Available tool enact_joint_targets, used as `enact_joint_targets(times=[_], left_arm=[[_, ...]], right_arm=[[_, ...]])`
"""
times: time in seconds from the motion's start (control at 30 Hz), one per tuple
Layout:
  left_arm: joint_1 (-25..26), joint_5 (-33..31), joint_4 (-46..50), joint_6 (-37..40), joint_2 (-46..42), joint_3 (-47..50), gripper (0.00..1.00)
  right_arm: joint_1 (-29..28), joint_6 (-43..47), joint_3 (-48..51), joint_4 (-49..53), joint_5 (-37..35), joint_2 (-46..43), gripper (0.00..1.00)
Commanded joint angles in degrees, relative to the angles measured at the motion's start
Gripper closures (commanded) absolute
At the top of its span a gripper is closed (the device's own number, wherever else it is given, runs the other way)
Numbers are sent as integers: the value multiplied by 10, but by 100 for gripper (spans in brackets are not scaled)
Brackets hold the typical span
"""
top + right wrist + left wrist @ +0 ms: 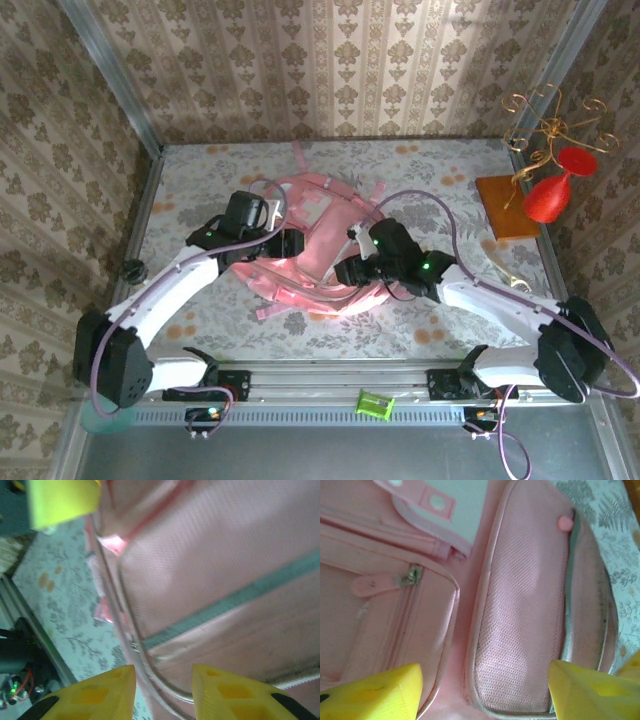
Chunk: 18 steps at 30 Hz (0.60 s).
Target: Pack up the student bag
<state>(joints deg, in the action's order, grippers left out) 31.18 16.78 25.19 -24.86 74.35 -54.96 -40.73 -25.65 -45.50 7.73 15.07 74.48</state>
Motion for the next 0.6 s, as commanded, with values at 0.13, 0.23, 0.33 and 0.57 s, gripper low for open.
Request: enact_joint_targets(times=[0.13,0.23,0.33,0.57], left_arm=[[15,57,0,10,85,-16,35],[15,64,20,28,111,-32,35],[17,108,-16,19,124,-19,40],[39,115,-46,2,118,-13,57]], right_arm=[[37,-43,-15,-55,22,93,66],[58,-22,-35,-38,31,114,68],[72,11,-58,-2,28,134,69],[76,45,-63,52,-1,95,70]])
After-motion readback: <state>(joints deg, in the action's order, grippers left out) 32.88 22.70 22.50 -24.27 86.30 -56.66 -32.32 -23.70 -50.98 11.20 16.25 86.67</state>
